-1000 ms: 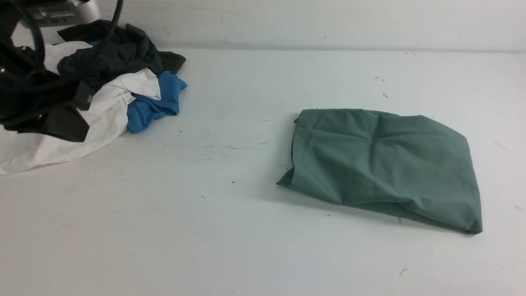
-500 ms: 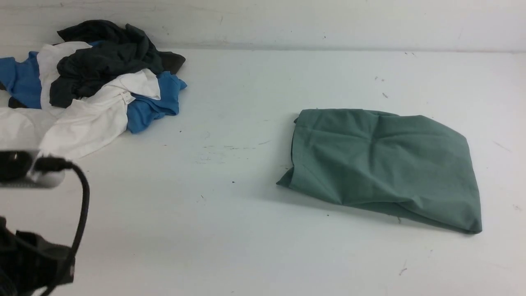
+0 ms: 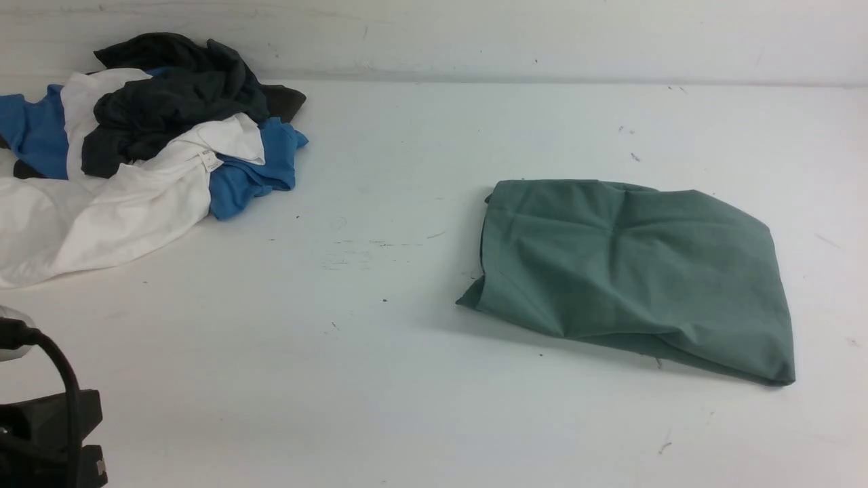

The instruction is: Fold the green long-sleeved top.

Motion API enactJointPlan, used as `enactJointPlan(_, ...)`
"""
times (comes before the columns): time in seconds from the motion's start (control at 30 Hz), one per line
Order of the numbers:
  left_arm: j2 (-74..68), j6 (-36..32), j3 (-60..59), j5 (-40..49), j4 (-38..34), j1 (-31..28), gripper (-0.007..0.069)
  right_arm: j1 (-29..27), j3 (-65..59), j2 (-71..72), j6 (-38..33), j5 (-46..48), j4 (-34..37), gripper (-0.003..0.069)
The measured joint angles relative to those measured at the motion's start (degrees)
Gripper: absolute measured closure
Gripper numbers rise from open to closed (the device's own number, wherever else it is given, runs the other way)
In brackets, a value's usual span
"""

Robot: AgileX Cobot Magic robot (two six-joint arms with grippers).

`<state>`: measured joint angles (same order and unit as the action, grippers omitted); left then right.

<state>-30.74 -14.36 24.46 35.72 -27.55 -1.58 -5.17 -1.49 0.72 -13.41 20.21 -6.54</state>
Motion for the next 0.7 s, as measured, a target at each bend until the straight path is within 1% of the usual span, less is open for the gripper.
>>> enactJointPlan(0.2, 0.0, 0.0, 9.0, 7.7, 0.3, 0.0, 0.0628, 1.5, 0.0, 0.0, -0.2, 0.1, 2.4, 0.0673)
enactJointPlan(0.23, 0.0, 0.2, 13.7, 11.5, 0.9, 0.0, 0.0628, 2.8, 0.0, 0.0, -0.2, 0.2, 4.4, 0.0673)
enactJointPlan(0.33, 0.0, 1.4, 20.0, 17.9, 2.2, 0.0, 0.0628, 4.1, 0.1, 0.0, -0.2, 0.2, 7.2, 0.0673)
enactJointPlan(0.37, 0.0, 1.4, 20.8, 18.4, 2.4, 0.0, 0.0628, 4.2, 0.1, 0.0, -0.2, 0.2, 7.3, 0.0673)
enactJointPlan(0.4, 0.0, 1.9, 23.3, 21.7, 3.3, 0.0, 0.0628, 4.5, 0.1, 0.0, -0.2, 0.3, 8.0, 0.0673)
enactJointPlan(0.47, 0.1, 2.5, 24.9, 24.9, 4.0, 0.0, 0.0628, 4.5, 0.1, 0.0, -0.2, 0.4, 8.3, 0.0673)
enactJointPlan(0.5, 0.4, 2.6, 25.5, 28.6, 4.7, 0.0, 0.0628, 4.6, 0.1, 0.0, -0.2, 0.5, 8.5, 0.0673)
enactJointPlan(0.6, 0.4, 2.7, 25.6, 34.4, 6.7, 0.0, 0.0628, 4.6, 0.1, 0.0, -0.2, 0.5, 8.6, 0.0673)
enactJointPlan(0.7, 1.0, 2.8, 24.7, 36.1, 9.0, 0.0, 0.0628, 4.6, 0.1, 0.0, -0.2, 0.5, 8.6, 0.0673)
